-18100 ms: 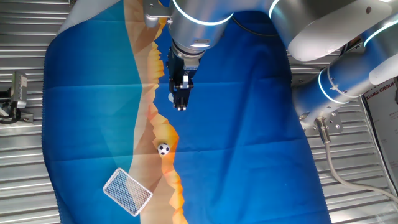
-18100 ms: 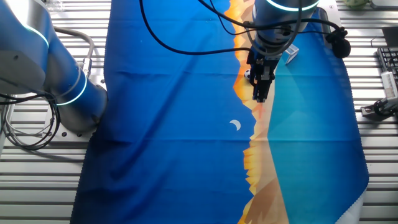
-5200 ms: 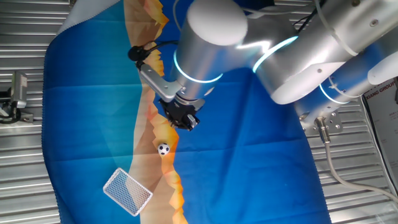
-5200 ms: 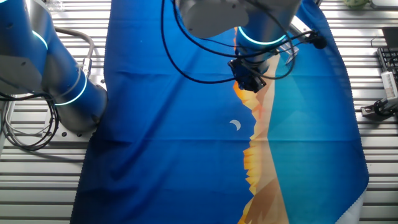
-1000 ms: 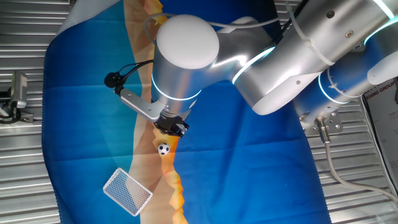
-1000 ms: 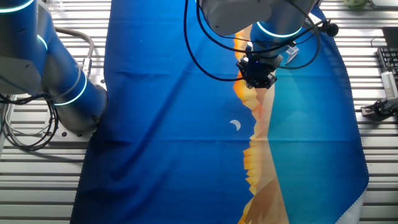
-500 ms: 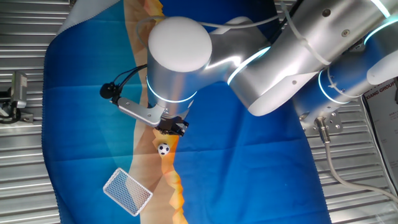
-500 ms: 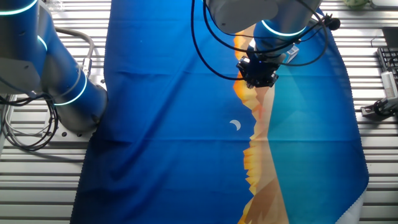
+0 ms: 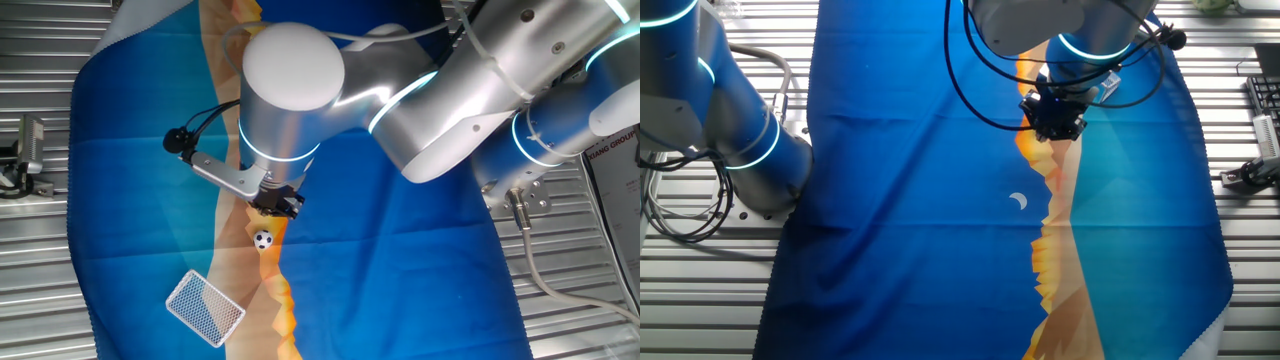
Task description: Push the soccer ball into the goal
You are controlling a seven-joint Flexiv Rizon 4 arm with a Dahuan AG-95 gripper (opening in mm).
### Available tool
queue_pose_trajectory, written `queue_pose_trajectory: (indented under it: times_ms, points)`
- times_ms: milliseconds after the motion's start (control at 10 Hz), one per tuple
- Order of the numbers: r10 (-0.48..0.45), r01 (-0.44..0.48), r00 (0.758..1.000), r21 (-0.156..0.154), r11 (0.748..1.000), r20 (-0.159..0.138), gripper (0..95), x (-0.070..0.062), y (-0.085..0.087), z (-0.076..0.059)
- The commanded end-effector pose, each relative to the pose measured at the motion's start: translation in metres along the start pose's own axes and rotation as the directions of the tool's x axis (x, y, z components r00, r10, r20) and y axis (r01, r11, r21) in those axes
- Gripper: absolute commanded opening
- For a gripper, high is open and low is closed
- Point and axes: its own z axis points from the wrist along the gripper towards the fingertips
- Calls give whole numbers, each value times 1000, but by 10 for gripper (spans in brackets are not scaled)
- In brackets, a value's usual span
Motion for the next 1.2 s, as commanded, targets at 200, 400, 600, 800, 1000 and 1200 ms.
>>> queue_pose_trajectory:
  times_ms: [200, 400, 600, 800, 1000, 1200]
  points:
    - [3, -3, 1000, -2, 1000, -2, 0, -1, 0, 1]
    - [12, -12, 1000, 4, 1000, 7, 0, 3, 5, 4]
    - [28, -28, 1000, 4, 1000, 7, 0, 6, 11, 7]
    - [42, -42, 999, 7, 999, 7, 0, 9, 16, 9]
    - [53, -53, 999, 7, 999, 8, 0, 8, 17, 10]
    - [75, -75, 997, 4, 997, 11, 0, 5, 18, 11]
